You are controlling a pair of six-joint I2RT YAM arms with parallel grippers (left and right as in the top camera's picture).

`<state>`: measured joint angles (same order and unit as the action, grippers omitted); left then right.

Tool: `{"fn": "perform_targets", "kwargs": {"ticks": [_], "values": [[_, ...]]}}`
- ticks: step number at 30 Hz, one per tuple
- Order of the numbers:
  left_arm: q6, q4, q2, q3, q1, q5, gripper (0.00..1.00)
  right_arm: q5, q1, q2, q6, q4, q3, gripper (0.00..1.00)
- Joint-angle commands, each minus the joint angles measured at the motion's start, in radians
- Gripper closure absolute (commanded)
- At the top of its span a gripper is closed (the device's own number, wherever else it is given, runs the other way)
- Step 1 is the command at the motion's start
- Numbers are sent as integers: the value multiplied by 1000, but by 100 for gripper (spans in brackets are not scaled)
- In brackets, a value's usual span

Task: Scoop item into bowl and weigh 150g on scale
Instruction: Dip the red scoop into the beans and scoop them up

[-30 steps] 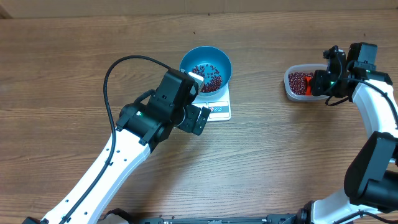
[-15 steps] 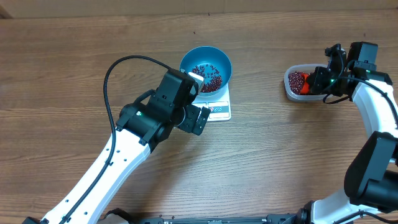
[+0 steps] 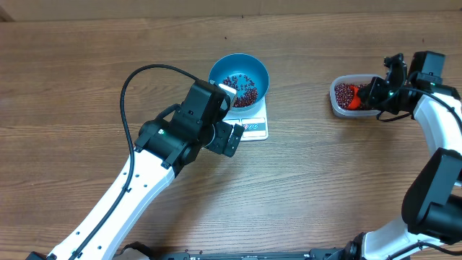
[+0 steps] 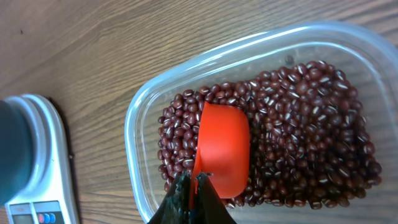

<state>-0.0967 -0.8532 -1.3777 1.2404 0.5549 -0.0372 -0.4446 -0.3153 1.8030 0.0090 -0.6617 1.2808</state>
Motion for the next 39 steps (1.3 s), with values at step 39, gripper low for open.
{"fn": "perform_targets", "kwargs": {"ticks": [39], "values": [[23, 0, -8, 12, 2, 5, 1, -164, -73, 54, 121, 10, -11, 96]]}}
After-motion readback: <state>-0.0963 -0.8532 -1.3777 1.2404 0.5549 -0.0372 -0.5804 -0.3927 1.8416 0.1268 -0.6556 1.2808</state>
